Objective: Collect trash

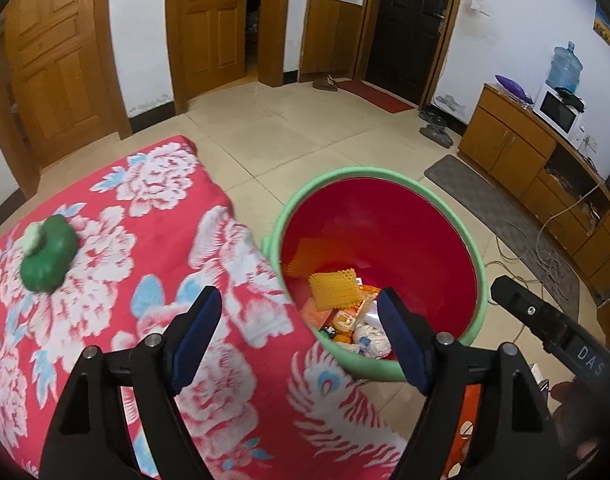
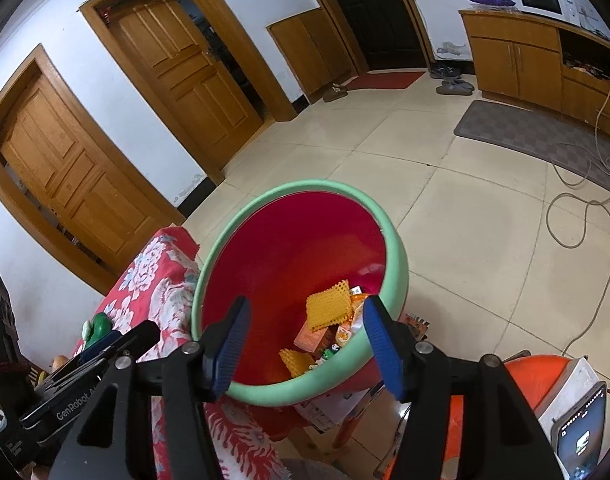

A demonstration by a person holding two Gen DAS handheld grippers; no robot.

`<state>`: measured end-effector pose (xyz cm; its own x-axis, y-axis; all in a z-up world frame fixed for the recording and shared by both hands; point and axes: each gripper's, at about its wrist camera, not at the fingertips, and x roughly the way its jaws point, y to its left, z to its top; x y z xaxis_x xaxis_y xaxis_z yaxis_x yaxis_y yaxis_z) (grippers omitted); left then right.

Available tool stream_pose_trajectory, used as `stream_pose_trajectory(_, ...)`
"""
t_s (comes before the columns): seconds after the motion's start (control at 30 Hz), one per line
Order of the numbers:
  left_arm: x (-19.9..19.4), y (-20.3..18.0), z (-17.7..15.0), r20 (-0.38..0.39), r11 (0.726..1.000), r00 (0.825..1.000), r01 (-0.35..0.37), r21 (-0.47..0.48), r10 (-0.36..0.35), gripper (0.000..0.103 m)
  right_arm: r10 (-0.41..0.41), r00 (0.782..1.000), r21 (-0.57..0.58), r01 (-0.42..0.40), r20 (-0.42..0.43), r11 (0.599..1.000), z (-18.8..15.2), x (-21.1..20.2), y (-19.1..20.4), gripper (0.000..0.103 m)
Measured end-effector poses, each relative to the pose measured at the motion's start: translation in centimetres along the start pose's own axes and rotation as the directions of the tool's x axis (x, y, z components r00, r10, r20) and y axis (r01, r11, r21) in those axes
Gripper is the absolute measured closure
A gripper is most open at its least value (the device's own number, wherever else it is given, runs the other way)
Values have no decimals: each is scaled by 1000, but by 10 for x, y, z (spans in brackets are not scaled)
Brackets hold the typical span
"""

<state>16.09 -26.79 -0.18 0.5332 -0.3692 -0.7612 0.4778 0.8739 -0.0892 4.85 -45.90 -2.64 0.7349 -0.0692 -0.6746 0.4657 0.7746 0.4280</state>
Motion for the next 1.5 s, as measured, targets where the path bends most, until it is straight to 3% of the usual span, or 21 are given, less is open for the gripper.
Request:
stream_pose_trajectory(0.23,-28,23,-15,41,996,996,-83,-41,85,21,11,1000,-64,-11,7,998,-7,-14,23,25)
stream_pose_trajectory(0.37,-48,45,-28,53,986,990,-127,-107,133,13,18,1000,-105,-18,5,994,-13,-21,40,18)
stream_pose_trajectory(0.73,-96,81,-59,52,949,962,-257,-182,270,12,46,999,-207,-42,17,977,-35,-48,80,2)
stream_pose_trajectory(1.23,-170,110,-106,85,900,925,-334,-279,370,12,150,989,-368,-135,13,920,-73,-106,128,1)
stream_pose_trajectory(1.5,-198,118,-133,89,879,913,-353,-322,399,12,165,986,-432,-156,-16,888,-109,-117,144,1)
